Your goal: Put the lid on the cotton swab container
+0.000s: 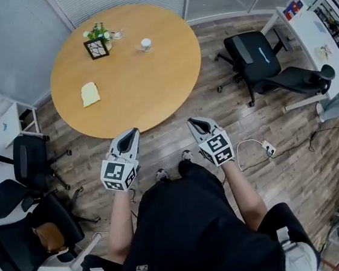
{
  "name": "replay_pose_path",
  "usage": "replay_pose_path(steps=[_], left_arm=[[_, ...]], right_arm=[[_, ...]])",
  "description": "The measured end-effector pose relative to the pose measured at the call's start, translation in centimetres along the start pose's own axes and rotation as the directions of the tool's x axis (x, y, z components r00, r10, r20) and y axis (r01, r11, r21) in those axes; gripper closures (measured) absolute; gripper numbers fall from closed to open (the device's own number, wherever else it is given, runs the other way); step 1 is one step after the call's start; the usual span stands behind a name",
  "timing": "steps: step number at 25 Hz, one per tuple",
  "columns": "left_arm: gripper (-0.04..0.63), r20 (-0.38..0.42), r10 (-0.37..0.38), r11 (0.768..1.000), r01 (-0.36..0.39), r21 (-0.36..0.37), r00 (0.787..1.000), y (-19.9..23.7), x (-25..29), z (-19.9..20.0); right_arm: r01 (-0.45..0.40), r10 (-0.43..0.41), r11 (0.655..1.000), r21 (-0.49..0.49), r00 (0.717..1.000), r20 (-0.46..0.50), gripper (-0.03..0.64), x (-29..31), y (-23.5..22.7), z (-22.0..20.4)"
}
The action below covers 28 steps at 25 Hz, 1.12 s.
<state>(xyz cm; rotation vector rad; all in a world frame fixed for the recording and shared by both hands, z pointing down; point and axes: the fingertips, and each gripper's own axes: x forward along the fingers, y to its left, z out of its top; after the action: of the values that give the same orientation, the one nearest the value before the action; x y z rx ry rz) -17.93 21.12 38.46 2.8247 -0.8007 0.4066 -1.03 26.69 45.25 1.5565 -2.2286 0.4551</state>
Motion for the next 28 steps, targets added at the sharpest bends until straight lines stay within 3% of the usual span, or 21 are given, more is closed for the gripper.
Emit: replay_pose_path(steps=[7, 17, 28], left_arm=[[0.589, 0.019, 0.068, 0.998, -0.068, 0.001, 0.998, -2.0, 3.4, 1.5], [0.589, 0.025, 0.182, 0.982, -0.181, -0.047, 0.983, -1.6, 5.4, 1.5], [0.589, 0.011, 0.180, 0.982, -0.179, -0.066, 0.984, 1.2, 7.9, 1.7]], right_arm=[[-0.048, 0.048, 0.998, -0.038, 0.999, 0.008, 0.607, 0.0, -5.1, 0.0], [-0.132, 0.136, 0.987, -0.095, 0.990, 0.030, 0.607, 1.9, -8.6, 2.2], [-0.132, 0.134, 0.987, -0.094, 0.991, 0.013, 0.607, 5.1, -10.9, 3.7]])
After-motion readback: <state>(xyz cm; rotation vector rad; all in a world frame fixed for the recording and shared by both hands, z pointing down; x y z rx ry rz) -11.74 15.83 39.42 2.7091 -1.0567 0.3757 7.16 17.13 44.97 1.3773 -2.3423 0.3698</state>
